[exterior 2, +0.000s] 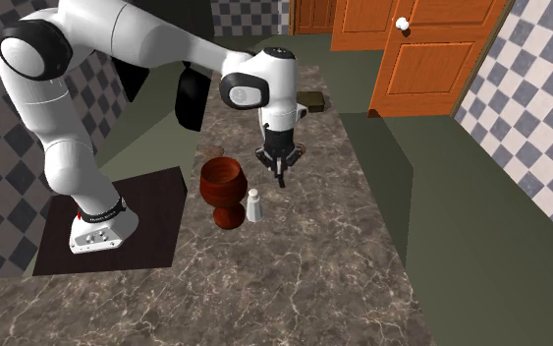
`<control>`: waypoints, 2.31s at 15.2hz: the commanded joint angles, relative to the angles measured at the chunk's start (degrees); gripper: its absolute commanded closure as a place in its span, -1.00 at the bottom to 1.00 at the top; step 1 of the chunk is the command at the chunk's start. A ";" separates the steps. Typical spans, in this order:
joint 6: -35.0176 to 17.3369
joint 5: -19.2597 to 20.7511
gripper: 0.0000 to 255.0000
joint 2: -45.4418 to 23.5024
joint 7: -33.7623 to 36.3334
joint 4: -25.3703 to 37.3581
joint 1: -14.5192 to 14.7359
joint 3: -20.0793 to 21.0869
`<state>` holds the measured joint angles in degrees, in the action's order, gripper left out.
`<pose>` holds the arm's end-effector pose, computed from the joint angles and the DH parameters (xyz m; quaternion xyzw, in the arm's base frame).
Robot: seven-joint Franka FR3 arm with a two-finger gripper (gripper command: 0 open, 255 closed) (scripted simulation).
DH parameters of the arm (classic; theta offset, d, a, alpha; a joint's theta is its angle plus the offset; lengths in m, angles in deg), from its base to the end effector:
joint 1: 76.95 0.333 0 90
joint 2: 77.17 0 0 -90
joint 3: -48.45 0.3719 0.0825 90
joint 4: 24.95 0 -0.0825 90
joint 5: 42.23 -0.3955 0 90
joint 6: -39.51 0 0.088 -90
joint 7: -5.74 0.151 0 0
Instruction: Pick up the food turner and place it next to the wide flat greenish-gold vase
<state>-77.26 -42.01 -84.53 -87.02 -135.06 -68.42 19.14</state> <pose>0.5667 -0.2060 0.4396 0.8071 0.5895 -0.0265 0.0199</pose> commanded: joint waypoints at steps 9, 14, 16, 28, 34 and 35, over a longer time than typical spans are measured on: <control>6.24 1.59 1.00 2.98 1.89 3.53 1.05 0.43; 5.71 4.46 1.00 8.70 9.98 -2.57 4.88 3.70; 5.67 5.21 1.00 10.54 13.14 -4.51 6.26 5.16; 6.34 5.78 1.00 16.25 30.78 -10.69 13.66 15.04; 6.91 4.60 1.00 15.84 38.90 -10.31 17.45 19.90; 7.02 4.38 1.00 15.57 40.22 -10.02 18.08 20.70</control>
<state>-70.00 -37.43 -68.77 -48.29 -144.93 -50.99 39.01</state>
